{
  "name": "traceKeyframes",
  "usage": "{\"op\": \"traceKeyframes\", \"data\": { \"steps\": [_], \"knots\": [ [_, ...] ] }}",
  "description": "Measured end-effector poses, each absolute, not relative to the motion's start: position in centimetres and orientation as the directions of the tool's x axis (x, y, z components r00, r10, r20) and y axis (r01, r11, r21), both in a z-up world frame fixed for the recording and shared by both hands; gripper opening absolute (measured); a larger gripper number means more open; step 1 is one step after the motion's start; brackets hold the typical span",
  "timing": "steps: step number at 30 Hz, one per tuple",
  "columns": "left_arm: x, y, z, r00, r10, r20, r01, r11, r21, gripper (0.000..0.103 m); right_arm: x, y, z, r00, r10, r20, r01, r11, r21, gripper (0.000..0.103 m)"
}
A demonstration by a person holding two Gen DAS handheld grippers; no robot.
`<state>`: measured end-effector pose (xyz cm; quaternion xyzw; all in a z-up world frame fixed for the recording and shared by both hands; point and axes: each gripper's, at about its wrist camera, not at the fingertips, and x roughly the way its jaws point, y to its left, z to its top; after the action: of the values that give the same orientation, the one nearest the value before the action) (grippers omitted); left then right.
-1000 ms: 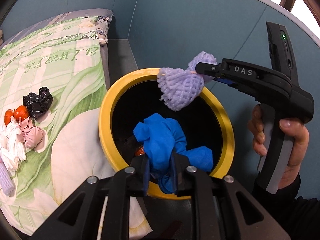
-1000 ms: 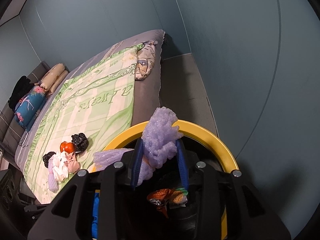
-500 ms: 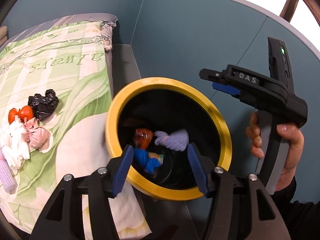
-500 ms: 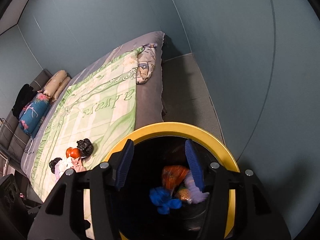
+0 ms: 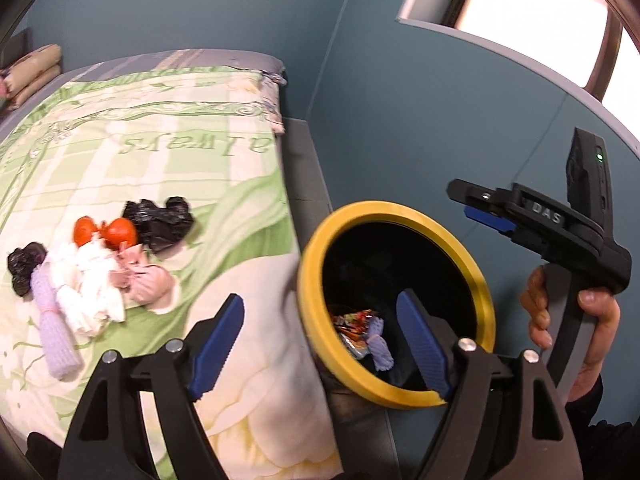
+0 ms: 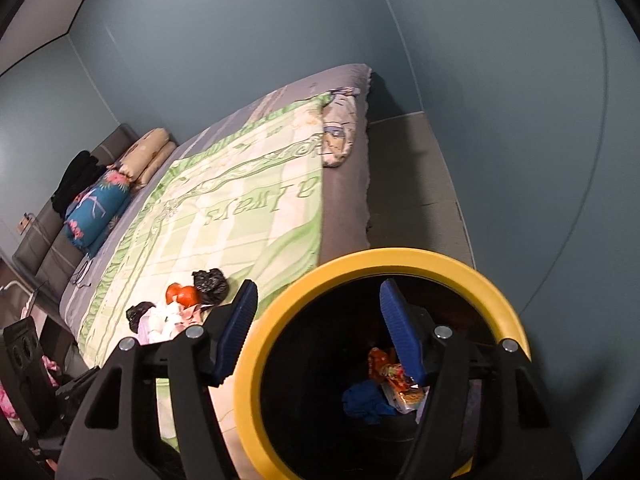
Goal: Collect trash
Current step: 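Move both tools back toward the remaining trash pile on the bed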
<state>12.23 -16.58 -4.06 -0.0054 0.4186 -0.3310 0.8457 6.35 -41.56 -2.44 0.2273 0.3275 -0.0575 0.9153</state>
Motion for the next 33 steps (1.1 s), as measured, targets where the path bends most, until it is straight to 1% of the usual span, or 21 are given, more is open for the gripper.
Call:
{"op": "traceKeyframes", "data": {
  "steps": [5,8,12,17,22,33],
  "knots": [
    [13.0,-13.9,-4.0,0.471,-0.540,-0.698,0.503,0.814,-0.290,0.081,7.4,-39.6,-1.8,0.777,0.068,-0.625,0.209,0.910,0.359,0.062],
    [13.4,-12.2,-4.0,0.490,-0.526,-0.695,0.469,0.831,-0.298,0.082,8.1,-38.2,-1.4,0.777,0.089,-0.624,0.175,0.920,0.350,0.065],
    [13.9,-9.8,-4.1,0.528,-0.492,-0.692,0.426,0.858,-0.286,0.085,8.9,-36.4,-0.9,0.774,0.102,-0.625,0.140,0.936,0.325,0.066],
    [14.7,-6.7,-4.3,0.560,-0.456,-0.692,0.362,0.886,-0.291,0.085,10.8,-34.3,-0.6,0.763,0.125,-0.634,0.095,0.949,0.301,0.066],
    [15.5,-3.6,-4.7,0.582,-0.425,-0.694,0.297,0.905,-0.305,0.086,13.3,-32.0,-0.9,0.740,0.154,-0.655,0.060,0.955,0.292,0.066],
    [17.2,1.4,-7.4,0.610,-0.306,-0.731,0.175,0.952,-0.252,0.086,17.7,-27.0,-3.4,0.666,0.189,-0.722,0.002,0.967,0.255,0.066]
  ]
}}
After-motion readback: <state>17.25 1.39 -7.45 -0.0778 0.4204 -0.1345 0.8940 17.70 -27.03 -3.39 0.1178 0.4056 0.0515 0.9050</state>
